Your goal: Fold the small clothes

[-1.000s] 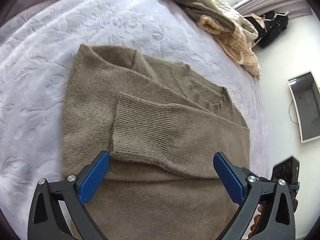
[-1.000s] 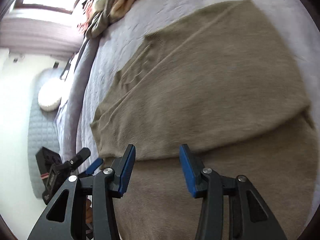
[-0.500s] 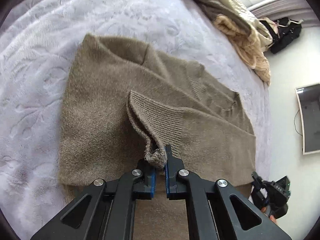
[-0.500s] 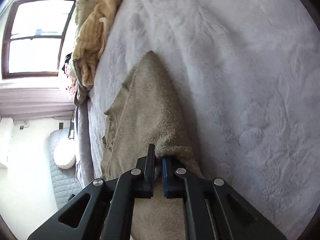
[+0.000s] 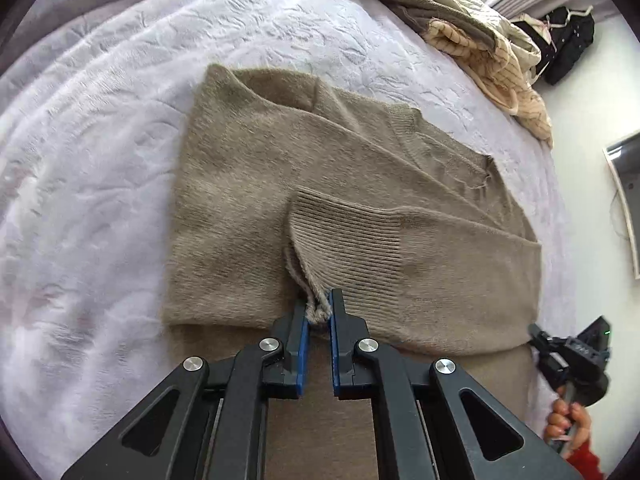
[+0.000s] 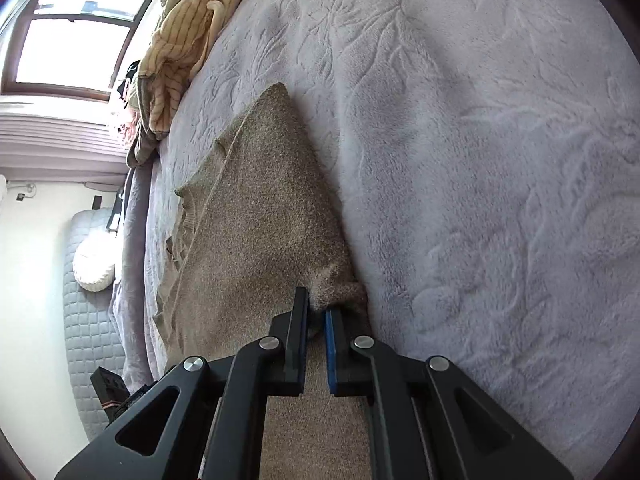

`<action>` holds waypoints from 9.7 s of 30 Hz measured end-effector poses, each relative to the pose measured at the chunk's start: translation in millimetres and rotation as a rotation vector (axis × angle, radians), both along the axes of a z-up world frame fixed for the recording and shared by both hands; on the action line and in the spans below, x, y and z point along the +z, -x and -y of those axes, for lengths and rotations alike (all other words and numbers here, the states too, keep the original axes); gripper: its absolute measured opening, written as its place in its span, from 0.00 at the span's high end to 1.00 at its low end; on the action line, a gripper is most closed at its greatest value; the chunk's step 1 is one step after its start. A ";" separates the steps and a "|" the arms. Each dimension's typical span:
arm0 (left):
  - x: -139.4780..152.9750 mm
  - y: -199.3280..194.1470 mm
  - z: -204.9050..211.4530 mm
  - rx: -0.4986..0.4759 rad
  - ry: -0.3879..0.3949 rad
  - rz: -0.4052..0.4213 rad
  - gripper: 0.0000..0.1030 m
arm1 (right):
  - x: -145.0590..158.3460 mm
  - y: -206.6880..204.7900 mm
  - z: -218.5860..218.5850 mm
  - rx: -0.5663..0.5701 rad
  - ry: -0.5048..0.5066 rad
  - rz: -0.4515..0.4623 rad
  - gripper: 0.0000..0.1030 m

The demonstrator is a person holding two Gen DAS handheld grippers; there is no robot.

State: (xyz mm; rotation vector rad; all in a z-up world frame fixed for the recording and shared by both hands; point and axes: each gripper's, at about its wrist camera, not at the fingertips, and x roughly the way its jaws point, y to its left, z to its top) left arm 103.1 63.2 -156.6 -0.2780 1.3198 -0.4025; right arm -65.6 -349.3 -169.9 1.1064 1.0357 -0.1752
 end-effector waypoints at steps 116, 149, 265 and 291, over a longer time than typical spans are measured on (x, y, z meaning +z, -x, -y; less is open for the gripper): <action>63.1 71.9 -49.2 -0.051 -0.377 -0.011 0.10 | 91.6 51.0 -161.5 0.270 0.240 -0.232 0.25; 54.6 213.0 -80.4 -0.044 -0.252 -0.123 0.10 | 85.6 159.8 -166.1 0.432 0.234 -0.257 0.21; 158.2 -43.8 -15.9 -0.247 -0.041 0.291 0.87 | 179.4 -87.8 -64.0 0.603 0.774 -0.004 0.92; 70.0 -107.7 -27.3 -0.087 -0.030 0.135 0.35 | 79.0 -134.2 -25.1 0.457 0.480 -0.071 0.85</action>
